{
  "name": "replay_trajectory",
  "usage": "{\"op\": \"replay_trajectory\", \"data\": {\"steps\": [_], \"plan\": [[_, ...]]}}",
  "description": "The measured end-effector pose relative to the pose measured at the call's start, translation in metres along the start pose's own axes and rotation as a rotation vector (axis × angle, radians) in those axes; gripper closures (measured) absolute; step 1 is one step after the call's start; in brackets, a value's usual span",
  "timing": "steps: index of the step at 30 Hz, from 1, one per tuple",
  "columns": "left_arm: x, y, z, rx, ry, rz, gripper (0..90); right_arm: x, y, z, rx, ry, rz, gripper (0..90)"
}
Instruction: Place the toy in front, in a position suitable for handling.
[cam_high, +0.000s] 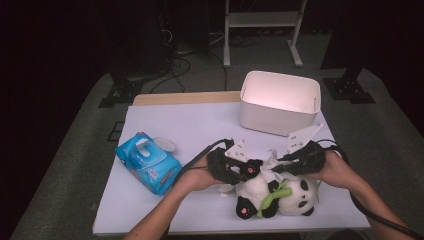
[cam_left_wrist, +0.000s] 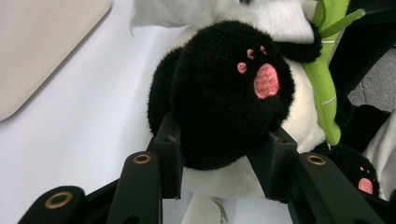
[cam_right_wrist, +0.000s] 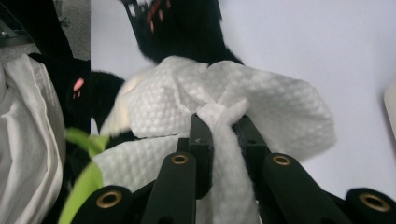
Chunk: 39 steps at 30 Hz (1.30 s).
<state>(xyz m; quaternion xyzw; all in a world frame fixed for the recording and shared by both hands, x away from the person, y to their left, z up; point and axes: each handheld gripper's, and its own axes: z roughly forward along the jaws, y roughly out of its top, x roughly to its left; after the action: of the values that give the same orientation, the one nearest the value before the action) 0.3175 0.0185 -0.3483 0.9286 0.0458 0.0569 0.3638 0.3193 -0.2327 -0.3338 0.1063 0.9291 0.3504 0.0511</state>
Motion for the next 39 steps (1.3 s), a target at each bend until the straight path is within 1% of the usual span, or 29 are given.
{"op": "replay_trajectory", "data": {"steps": [1,2,3,4,6,9,10,11,12,13,14,15,16,17,20,21,22,23,24,25,26,28,29,30,32,35,36,38,39], "plan": [[0.0,0.0,0.0,0.0,0.0,0.0,58.3,-0.001,-0.004,-0.003,0.011,-0.005,0.013,79.6],[0.0,-0.001,0.0,-0.004,-0.001,-0.003,58.3,-0.001,-0.004,-0.003,0.011,-0.005,0.013,79.6],[0.0,0.0,0.0,-0.011,-0.008,-0.003,58.3,-0.001,-0.009,-0.004,0.023,-0.01,0.02,79.6],[0.0,0.0,0.001,-0.01,-0.011,0.002,58.3,-0.002,-0.013,-0.005,0.022,-0.006,0.029,79.6],[-0.001,0.002,0.002,-0.003,-0.006,0.01,58.3,-0.002,-0.015,-0.004,0.007,0.002,0.036,79.6],[-0.003,0.005,0.002,0.006,-0.002,0.022,58.2,-0.002,-0.009,0.002,-0.033,0.011,0.027,79.6],[-0.003,0.005,0.002,0.006,-0.002,0.022,58.2,-0.002,-0.009,0.002,-0.033,0.011,0.027,79.6],[-0.003,0.006,0.002,0.009,-0.001,0.032,58.2,-0.003,-0.002,0.007,-0.071,0.036,0.027,79.6],[-0.003,0.006,0.002,0.009,-0.001,0.032,58.2,-0.003,-0.002,0.007,-0.071,0.036,0.027,79.6],[-0.003,0.005,0.001,0.017,0.002,0.036,58.3,-0.001,0.008,0.014,-0.067,0.045,0.004,79.6],[-0.003,0.004,0.001,0.015,0.005,0.03,58.3,-0.001,0.008,0.014,-0.067,0.045,0.004,79.6],[-0.002,0.0,0.0,0.015,0.003,0.023,58.3,0.0,0.013,0.019,-0.051,0.05,-0.012,79.6],[-0.002,0.0,0.0,0.015,0.003,0.023,58.3,0.0,0.013,0.019,-0.048,0.054,-0.014,79.7],[-0.002,-0.002,-0.001,0.0,-0.001,0.01,58.3,0.0,0.013,0.017,-0.043,0.058,-0.01,79.6],[-0.001,-0.006,-0.002,-0.014,-0.007,-0.001,58.4,0.0,0.008,0.013,-0.028,0.059,-0.008,79.7],[-0.002,-0.006,-0.001,-0.017,-0.006,-0.002,58.4,0.001,0.001,0.006,-0.025,0.052,0.002,79.7],[-0.002,-0.006,-0.001,-0.017,-0.006,-0.002,58.4,0.001,0.001,0.006,-0.025,0.052,0.002,79.7],[-0.002,-0.006,-0.002,-0.014,-0.006,-0.003,58.4,0.001,-0.009,-0.002,-0.004,0.028,0.016,79.7],[-0.002,-0.006,-0.002,-0.014,-0.006,-0.003,58.4,0.001,-0.009,-0.002,-0.004,0.028,0.016,79.7],[-0.001,-0.005,-0.001,-0.017,-0.011,-0.001,58.4,0.001,-0.017,-0.008,0.009,0.024,0.029,79.6],[-0.001,-0.005,-0.001,-0.017,-0.011,-0.001,58.4,0.0,-0.02,-0.009,-0.007,0.029,0.042,79.6],[-0.002,-0.003,0.0,-0.012,-0.007,0.005,58.5,0.001,-0.021,-0.01,-0.011,0.031,0.045,79.6],[-0.002,-0.002,0.001,-0.007,-0.004,0.006,58.5,0.002,-0.021,-0.01,-0.017,0.026,0.041,79.6],[-0.001,0.0,0.001,0.006,0.0,0.006,58.5,0.004,-0.017,-0.007,-0.036,0.036,0.024,79.6],[-0.001,0.0,0.001,0.011,0.002,0.009,58.5,0.005,-0.014,-0.006,-0.043,0.039,0.017,79.6],[-0.001,0.002,0.002,0.019,0.011,0.011,58.5,0.009,-0.004,-0.003,-0.081,0.074,-0.008,79.6],[-0.001,0.001,0.002,0.018,0.008,0.01,58.5,0.015,0.003,0.0,-0.07,0.093,-0.036,79.6],[-0.001,0.001,0.002,0.015,0.006,0.007,58.5,0.017,0.004,0.001,-0.06,0.092,-0.04,79.6],[0.0,-0.001,0.001,0.009,0.005,0.004,58.5,0.019,0.002,-0.001,-0.052,0.081,-0.048,79.6]]}}
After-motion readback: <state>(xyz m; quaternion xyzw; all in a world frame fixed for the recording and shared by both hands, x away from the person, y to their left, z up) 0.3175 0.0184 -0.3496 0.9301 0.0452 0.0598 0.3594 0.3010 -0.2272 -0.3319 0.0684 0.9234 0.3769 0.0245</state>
